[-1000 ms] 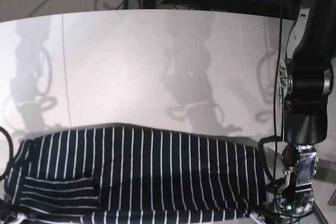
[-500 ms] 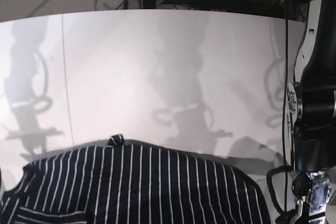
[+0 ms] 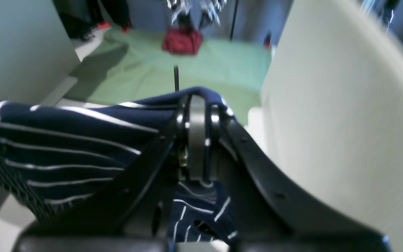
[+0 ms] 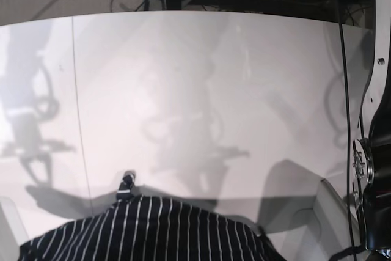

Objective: Layout the t-shirt on the table in an organized manner, then fold the t-shirt properly
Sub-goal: 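Lower the held shirt onto the table with both grippers, laying it flat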

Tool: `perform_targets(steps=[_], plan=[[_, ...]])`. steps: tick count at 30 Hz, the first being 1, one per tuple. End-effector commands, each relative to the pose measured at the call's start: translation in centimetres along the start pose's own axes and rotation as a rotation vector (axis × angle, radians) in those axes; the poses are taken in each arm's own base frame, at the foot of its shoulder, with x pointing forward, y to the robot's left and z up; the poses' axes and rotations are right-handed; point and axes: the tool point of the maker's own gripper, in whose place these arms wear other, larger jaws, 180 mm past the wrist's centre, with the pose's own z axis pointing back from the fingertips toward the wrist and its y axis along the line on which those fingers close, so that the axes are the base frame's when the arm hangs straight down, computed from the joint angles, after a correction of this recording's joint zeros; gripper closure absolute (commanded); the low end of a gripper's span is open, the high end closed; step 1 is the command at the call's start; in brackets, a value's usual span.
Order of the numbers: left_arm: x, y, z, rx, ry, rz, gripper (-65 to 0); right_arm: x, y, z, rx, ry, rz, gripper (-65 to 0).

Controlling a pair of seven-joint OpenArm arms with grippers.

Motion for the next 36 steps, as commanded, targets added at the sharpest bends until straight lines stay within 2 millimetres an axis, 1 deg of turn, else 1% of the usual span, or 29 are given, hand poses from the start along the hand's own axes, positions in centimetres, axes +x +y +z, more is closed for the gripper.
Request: perform_targets(steps=[1, 3, 4, 6, 8, 9, 11, 12, 13, 15, 16, 17, 18, 22, 24, 25, 27, 28, 30, 32, 35, 36], plan=[[4.5, 1.1, 1.0, 0.028, -0.109, 0.011, 0.0, 3.8, -0.8, 1.2, -0.024, -0.093, 0.021, -0.2], [4.9, 1.0, 1.7, 0.026, -0.118, 0.003, 0.0, 3.4, -0.2, 2.0, -0.017, -0.074, 0.064, -0.2], [4.0, 1.1, 1.9, 0.027, -0.1, -0.002, 0.0, 2.7, 0.2, 2.3, -0.012, -0.055, 0.085, -0.2], [2.6, 0.6, 2.9, 0.021, -0.098, -0.027, 0.0, 0.0, 0.8, 2.8, -0.016, 0.006, 0.107, -0.2], [1.3, -0.2, 3.9, 0.007, -0.104, -0.051, 0.0, -2.7, 0.8, 3.4, -0.039, 0.053, 0.107, -0.2], [0.2, -0.7, 4.5, -0.001, -0.095, -0.063, 0.0, -4.7, 1.3, 3.7, -0.039, 0.086, 0.107, -0.2], [-1.9, -0.5, 5.6, 0.001, -0.068, -0.059, 0.0, -7.3, 1.8, 4.5, -0.038, 0.114, 0.097, -0.2], [-3.6, -0.5, 6.2, 0.001, -0.04, -0.059, 0.0, -9.4, 1.6, 5.3, -0.044, 0.139, 0.069, -0.2], [-5.2, -0.5, 6.7, 0.0, -0.015, -0.06, 0.0, -10.9, 1.3, 6.2, -0.055, 0.16, 0.04, -0.2], [-7.7, -0.7, 7.7, -0.006, 0.009, -0.068, 0.0, -13.6, 1.6, 7.5, -0.066, 0.19, -0.033, -0.2], [-9.8, -0.9, 8.2, -0.011, 0.039, -0.075, 0.0, -15.3, 1.8, 8.3, -0.074, 0.22, -0.072, -0.2], [-11.3, -1.0, 8.8, -0.015, 0.058, -0.081, 0.0, -16.7, 1.8, 9.1, -0.081, 0.242, -0.1, -0.2], [-13.0, -1.2, 9.4, -0.022, 0.08, -0.089, 0.0, -18.5, 2.1, 10.0, -0.086, 0.277, -0.131, -0.2], [-19.8, -2.2, 12.2, -0.055, 0.188, -0.128, 0.0, -25.3, 4.8, 12.3, -0.056, 0.409, -0.19, -0.2], [-22.8, -2.4, 13.5, -0.068, 0.242, -0.143, 0.0, -27.9, 6.1, 13.1, -0.042, 0.454, -0.215, -0.2], [-24.0, -2.3, 14.1, -0.069, 0.267, -0.146, 0.0, -29.0, 6.7, 13.5, -0.036, 0.475, -0.226, -0.2], [-26.8, -0.9, 15.3, -0.044, 0.326, -0.136, 0.0, -31.0, 7.5, 14.6, -0.029, 0.52, -0.24, -0.2], [-27.8, -0.4, 15.7, -0.034, 0.349, -0.133, 0.0, -31.9, 7.9, 15.1, -0.025, 0.54, -0.245, -0.2], [-29.7, 0.4, 16.7, -0.02, 0.391, -0.131, 0.0, -33.4, 8.2, 16.1, -0.024, 0.578, -0.249, -0.2], [-32.5, 1.2, 18.2, -0.011, 0.453, -0.138, 0.0, -35.3, 8.4, 17.6, -0.028, 0.623, -0.256, -0.2], [-35.9, 1.4, 20.4, -0.018, 0.534, -0.156, 0.0, -37.5, 8.8, 19.6, -0.03, 0.681, -0.264, -0.2], [-36.7, 1.5, 21.0, -0.021, 0.554, -0.161, 0.0, -38.2, 8.9, 20.1, -0.031, 0.699, -0.266, -0.2]])
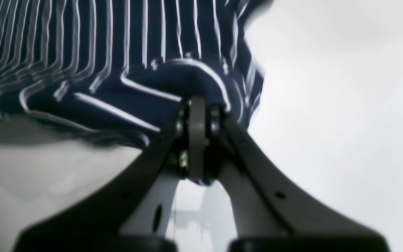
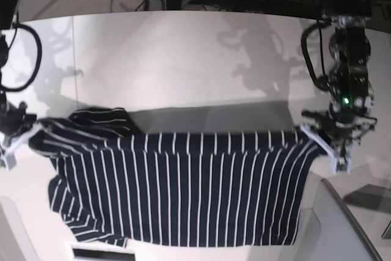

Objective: Layout the t-shirt on the table in an organized manner, then fold the t-shirt properly
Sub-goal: 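Lower the held shirt onto the table with both grippers, laying it flat, then drag the shirt edge with the right gripper away from the left gripper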

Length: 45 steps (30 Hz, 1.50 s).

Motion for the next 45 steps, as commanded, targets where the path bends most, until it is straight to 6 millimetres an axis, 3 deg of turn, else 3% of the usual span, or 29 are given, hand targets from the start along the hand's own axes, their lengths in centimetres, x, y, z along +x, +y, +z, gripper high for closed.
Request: perform_targets(steps=[1, 6, 11, 19, 22, 25, 31, 35, 40, 45], plan=[[1.0, 0.8, 0.3, 0.02, -0.043, -0.008, 0.0, 1.4, -0.8, 0.5, -0.012, -0.043, 0.012, -0.2], [-2.9, 0.3, 0.4, 0.009, -0.014, -0.027, 0.0, -3.0, -0.9, -0.3, -0.009, 0.05, -0.041, -0.2], [-6.2, 0.2, 0.0, 0.005, 0.047, -0.033, 0.0, -5.8, -1.1, -0.4, -0.013, 0.115, -0.061, 0.0], [-8.8, 0.0, 0.6, -0.001, 0.096, -0.04, 0.0, -10.1, -0.7, 1.3, -0.003, 0.219, -0.065, 0.0], [-9.3, 0.0, 0.7, -0.002, 0.106, -0.042, 0.0, -10.9, 0.2, 2.7, 0.01, 0.228, -0.103, 0.0], [-9.2, -0.1, 0.7, -0.003, 0.105, -0.042, 0.0, -11.5, 0.7, 2.3, 0.026, 0.261, -0.137, 0.0], [-9.6, -0.6, 0.7, -0.011, 0.113, -0.032, 0.0, -13.5, 3.7, 1.4, 0.084, 0.315, -0.199, 0.0], [-10.7, -0.6, 1.0, -0.013, 0.135, -0.035, 0.0, -14.3, 3.8, 1.9, 0.088, 0.362, -0.202, 0.0], [-11.7, -0.7, 1.5, -0.017, 0.154, -0.043, 0.0, -15.1, 3.1, 4.0, 0.058, 0.384, -0.192, 0.0], [-11.6, -0.6, 1.5, -0.015, 0.151, -0.042, 0.0, -15.2, 2.2, 4.7, 0.032, 0.38, -0.192, 0.0]])
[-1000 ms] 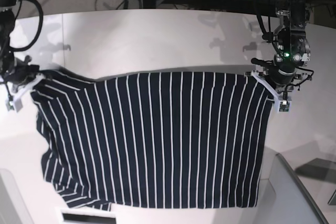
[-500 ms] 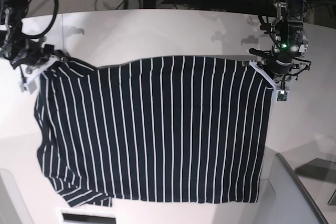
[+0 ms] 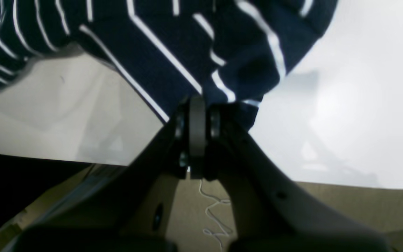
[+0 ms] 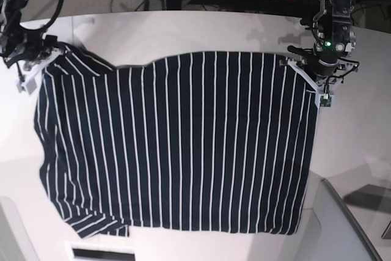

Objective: Layout the t-shirt on the table in an organized manner, then fold the t-shirt properly
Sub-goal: 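Drag the shirt edge with the right gripper away from the left gripper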

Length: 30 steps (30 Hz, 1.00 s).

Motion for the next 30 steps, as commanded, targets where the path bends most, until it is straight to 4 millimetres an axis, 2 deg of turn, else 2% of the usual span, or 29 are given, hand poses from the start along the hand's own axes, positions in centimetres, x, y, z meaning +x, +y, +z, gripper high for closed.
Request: perform_targets(steps=[1, 3, 6, 12, 15, 19, 21, 25, 28, 30], plan=[[1.7, 0.8, 0.4, 0.019, -0.054, -0.004, 0.0, 1.5, -0.2, 0.9, -0.007, -0.043, 0.018, 0.0], [2.7, 0.7, 0.7, 0.017, -0.077, -0.003, 0.0, 1.9, -0.1, 0.9, -0.005, -0.049, 0.024, 0.0], [4.9, 0.8, 1.0, 0.019, -0.126, 0.003, 0.0, 4.2, 0.6, 1.1, 0.007, -0.064, 0.039, 0.0], [8.3, 1.4, 0.5, 0.031, -0.13, 0.033, 0.0, 11.0, 2.4, 2.4, 0.037, -0.131, 0.075, 0.0], [9.0, 1.9, -0.7, 0.039, -0.119, 0.052, 0.0, 13.4, 3.4, 0.9, 0.069, -0.097, 0.083, 0.0], [8.5, 2.4, -2.7, 0.046, -0.064, 0.079, 0.0, 15.3, 3.9, -1.8, 0.093, -0.086, 0.073, 0.0], [8.1, 2.6, -3.7, 0.046, -0.034, 0.093, 0.0, 16.0, 3.5, -2.9, 0.087, -0.087, 0.065, 0.0], [7.6, 2.9, -5.1, 0.053, -0.036, 0.103, 0.0, 15.8, 2.7, -5.5, 0.085, -0.074, 0.015, 0.0], [6.3, 2.9, -6.1, 0.054, -0.008, 0.11, 0.0, 16.4, 1.4, -6.0, 0.068, -0.116, -0.021, -0.2], [5.9, 2.9, -6.6, 0.054, -0.001, 0.111, 0.0, 18.1, 1.3, -5.6, 0.065, -0.196, -0.022, -0.3]])
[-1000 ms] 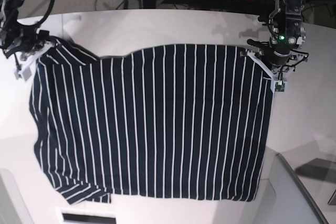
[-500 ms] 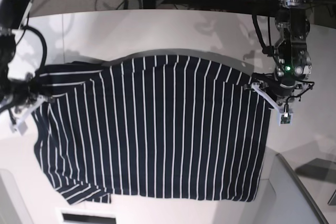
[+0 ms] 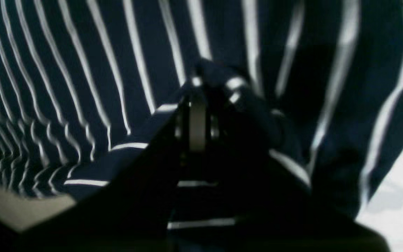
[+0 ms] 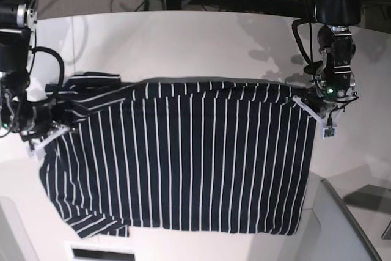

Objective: Layout the t-shirt on the table in an organized manner, then fold the t-shirt properly
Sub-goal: 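Drag the shirt edge with the right gripper away from the left gripper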

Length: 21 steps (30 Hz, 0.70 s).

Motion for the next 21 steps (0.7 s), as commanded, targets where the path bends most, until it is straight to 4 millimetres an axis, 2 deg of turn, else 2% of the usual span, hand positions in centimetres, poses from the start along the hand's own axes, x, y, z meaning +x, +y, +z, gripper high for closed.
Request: perform_targets(steps=[1, 4, 8, 12, 13, 15, 17, 19, 21], plan=[[2.2, 0.7, 0.2, 0.015, -0.063, 0.003, 0.0, 4.0, 0.2, 1.3, 0.007, -0.104, 0.018, -1.1], [2.0, 0.6, 0.1, 0.015, -0.06, 0.001, 0.0, 6.2, 0.2, 1.8, -0.043, -0.126, 0.108, -8.4], [1.8, 0.0, 0.0, 0.004, -0.055, 0.005, 0.0, 7.1, 0.3, 1.9, -0.12, -0.1, 0.238, -22.1], [1.1, -0.1, 0.1, 0.003, -0.044, 0.001, 0.0, 8.0, 0.1, 2.8, -0.141, -0.126, 0.272, -35.4], [1.1, -0.1, 0.2, 0.002, -0.048, -0.001, 0.0, 7.6, -0.9, 3.6, -0.156, -0.135, 0.264, -37.5], [1.6, -0.3, 0.5, -0.002, -0.064, 0.001, 0.0, 6.5, -2.8, 6.6, -0.158, -0.209, 0.18, -40.5], [1.2, -0.2, 0.7, 0.0, -0.066, 0.0, 0.0, 3.8, -4.2, 8.7, -0.149, -0.275, 0.079, -42.8], [1.7, -0.3, 1.2, -0.001, -0.087, -0.004, 0.0, 0.7, -4.7, 9.2, -0.153, -0.282, 0.03, -45.2], [2.3, -0.4, 1.5, -0.003, -0.103, -0.007, 0.0, -1.8, -5.1, 8.5, -0.147, -0.263, 0.018, -45.8]])
